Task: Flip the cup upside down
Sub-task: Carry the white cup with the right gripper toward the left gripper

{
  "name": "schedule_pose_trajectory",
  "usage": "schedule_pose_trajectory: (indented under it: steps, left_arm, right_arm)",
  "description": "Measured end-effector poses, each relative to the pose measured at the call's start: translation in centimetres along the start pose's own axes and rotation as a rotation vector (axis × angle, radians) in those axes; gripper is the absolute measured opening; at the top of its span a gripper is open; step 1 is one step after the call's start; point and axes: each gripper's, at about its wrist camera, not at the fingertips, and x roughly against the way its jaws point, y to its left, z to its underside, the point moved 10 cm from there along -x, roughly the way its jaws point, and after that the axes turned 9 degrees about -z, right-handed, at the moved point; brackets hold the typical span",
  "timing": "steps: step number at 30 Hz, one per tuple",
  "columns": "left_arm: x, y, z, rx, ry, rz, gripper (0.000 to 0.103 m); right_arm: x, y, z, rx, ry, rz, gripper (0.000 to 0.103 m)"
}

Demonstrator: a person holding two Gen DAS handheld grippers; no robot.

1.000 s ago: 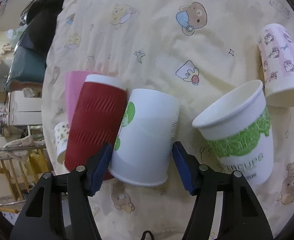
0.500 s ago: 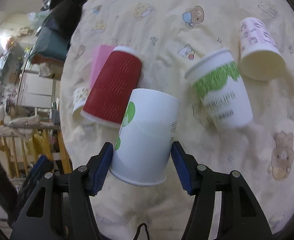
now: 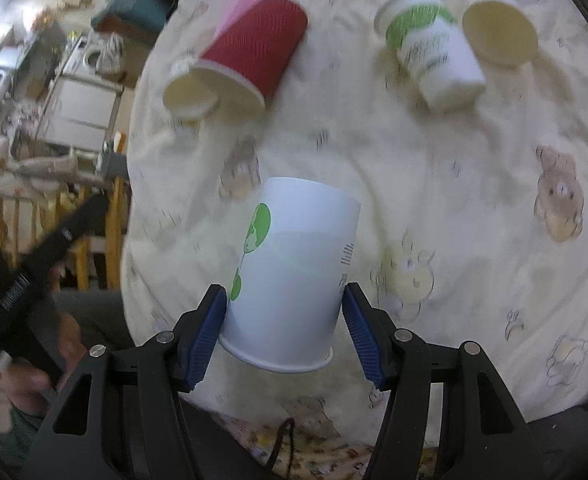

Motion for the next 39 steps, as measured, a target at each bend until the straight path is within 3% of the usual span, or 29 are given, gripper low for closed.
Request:
schedule_pose_trajectory:
  steps: [5,17,23,27,30,34,39]
  left_arm:
    - [-0.2,0.5,0.7,0.012,-0.01,-0.017,0.103]
    - [-1.0,0.7,0.7,0.036,0.007,-0.013,0.103]
    - [-1.0,0.1,1.0,0.017,0.013,0.003,0.103]
    - [-1.3,-0.3,1.6,0.002,0.042,0.006,0.103]
    - [-1.6,-1.2,2.4,-0.018,0.093,0.016,0.103]
    - [-1.4,-2.9,3.5,-0.038,0.163,0.059,0.103]
    - [-0.5,-6.0,4.4,-0.096,0.173,0.101,0.101]
  right_arm:
    - [-2.5,-1.5,1.0,-0.013,0.037,0.008,0.062]
    - [-3.4,-1.2,0.6,0.026,0.001,-0.031,0.071]
    - [-2.1,-0.6,0.6,0.05,-0.005,-0.027,0.089]
    - [1.3,-0.2,0.5,0.076,-0.084,-0.015,0.089]
    - [4.7,-0.6,0.3,0.079,-0.196,-0.001,0.089]
    - [8.0,-2.1,0.0,0.085,-0.331,0.069,0.095]
    - [10.2,-3.2,-0.7,0.123,-0.444,0.135,0.095]
